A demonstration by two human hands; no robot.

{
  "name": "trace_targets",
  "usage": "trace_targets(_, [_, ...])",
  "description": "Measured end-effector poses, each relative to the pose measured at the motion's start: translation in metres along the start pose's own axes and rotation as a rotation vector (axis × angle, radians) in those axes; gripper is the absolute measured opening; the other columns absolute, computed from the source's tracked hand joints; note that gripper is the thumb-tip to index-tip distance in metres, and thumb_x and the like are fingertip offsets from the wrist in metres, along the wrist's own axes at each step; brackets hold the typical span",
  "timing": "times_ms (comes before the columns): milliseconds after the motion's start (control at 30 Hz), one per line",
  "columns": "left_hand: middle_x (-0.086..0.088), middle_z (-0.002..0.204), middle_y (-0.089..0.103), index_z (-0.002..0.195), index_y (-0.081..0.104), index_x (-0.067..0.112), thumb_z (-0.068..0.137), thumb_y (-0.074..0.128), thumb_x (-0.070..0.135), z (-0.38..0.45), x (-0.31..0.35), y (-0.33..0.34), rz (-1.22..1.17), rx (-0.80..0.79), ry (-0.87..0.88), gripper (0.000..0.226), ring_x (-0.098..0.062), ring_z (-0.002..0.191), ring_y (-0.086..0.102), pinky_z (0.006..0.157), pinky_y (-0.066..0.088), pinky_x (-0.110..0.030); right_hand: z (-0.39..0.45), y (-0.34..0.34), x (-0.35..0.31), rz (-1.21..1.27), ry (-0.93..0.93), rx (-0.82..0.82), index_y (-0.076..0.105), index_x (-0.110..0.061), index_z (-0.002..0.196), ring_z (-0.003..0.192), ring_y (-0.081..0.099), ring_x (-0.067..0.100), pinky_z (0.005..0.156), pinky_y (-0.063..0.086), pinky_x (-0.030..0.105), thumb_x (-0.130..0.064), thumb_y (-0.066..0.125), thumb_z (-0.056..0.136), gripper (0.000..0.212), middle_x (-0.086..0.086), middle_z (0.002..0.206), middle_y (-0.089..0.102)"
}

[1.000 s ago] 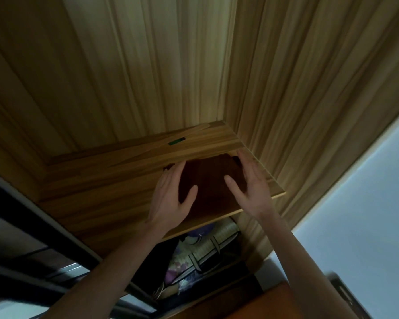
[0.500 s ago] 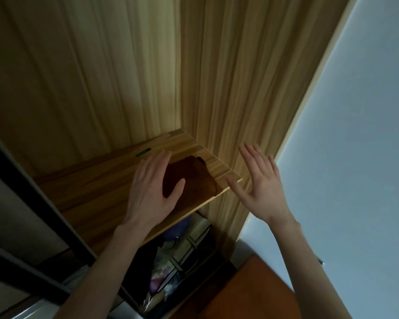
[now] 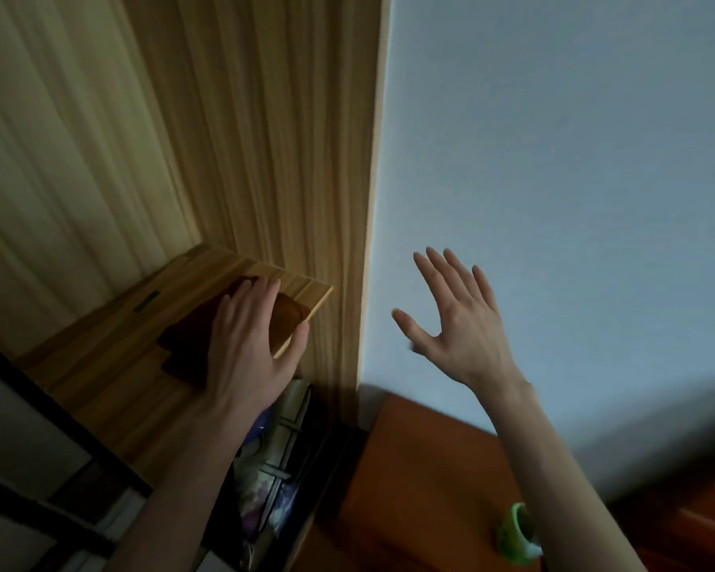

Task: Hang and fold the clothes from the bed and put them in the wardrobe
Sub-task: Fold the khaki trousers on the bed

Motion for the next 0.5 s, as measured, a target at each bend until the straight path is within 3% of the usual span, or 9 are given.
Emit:
trace_targets(133, [-0.01,0.158,0.044,0.154,0.042,0.015,0.098,0.041,0.061,-0.013,0.035,0.014,-0.007,-0.068,0.124,0.072,-0.027,0.148,0.036,0.125,0.023,-0.048,-0.051,-0.028,0.023,-0.066,0.117,0.011,0.035,-0.024,0.16,0.157,0.021,0.016,0.128,0.016,0.046,-0.07,0.042,0.098,0.078,-0.003,0.165,0.036])
trace_targets(267, [-0.009,0.155,0.047,0.152,0.044,0.012,0.098,0.04,0.062,-0.027,0.068,0.038,-0.059,-0.123,0.214,0.073,-0.028,0.147,0.038,0.124,0.026,-0.046,-0.094,-0.056,0.043,-0.12,0.211,0.003,0.034,-0.025,0.16,0.157,0.023,0.016,0.129,0.015,0.044,-0.073,0.039,0.097,0.08,-0.005,0.165,0.036])
trace_targets(500, [-0.011,0.156,0.046,0.15,0.045,0.009,0.098,0.043,0.058,-0.083,0.178,0.076,-0.261,-0.232,0.326,0.072,-0.031,0.15,0.034,0.12,0.032,-0.056,-0.199,-0.141,0.088,-0.235,0.401,0.011,0.029,-0.025,0.162,0.158,0.019,0.015,0.129,0.014,0.044,-0.07,0.041,0.099,0.079,-0.004,0.167,0.032])
Point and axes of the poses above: each hand's wrist, its own z-axis towards the middle knuckle, its own y-axis out of the palm, x = y × z, the point moved 1 cm from there along z, towards the middle knuckle
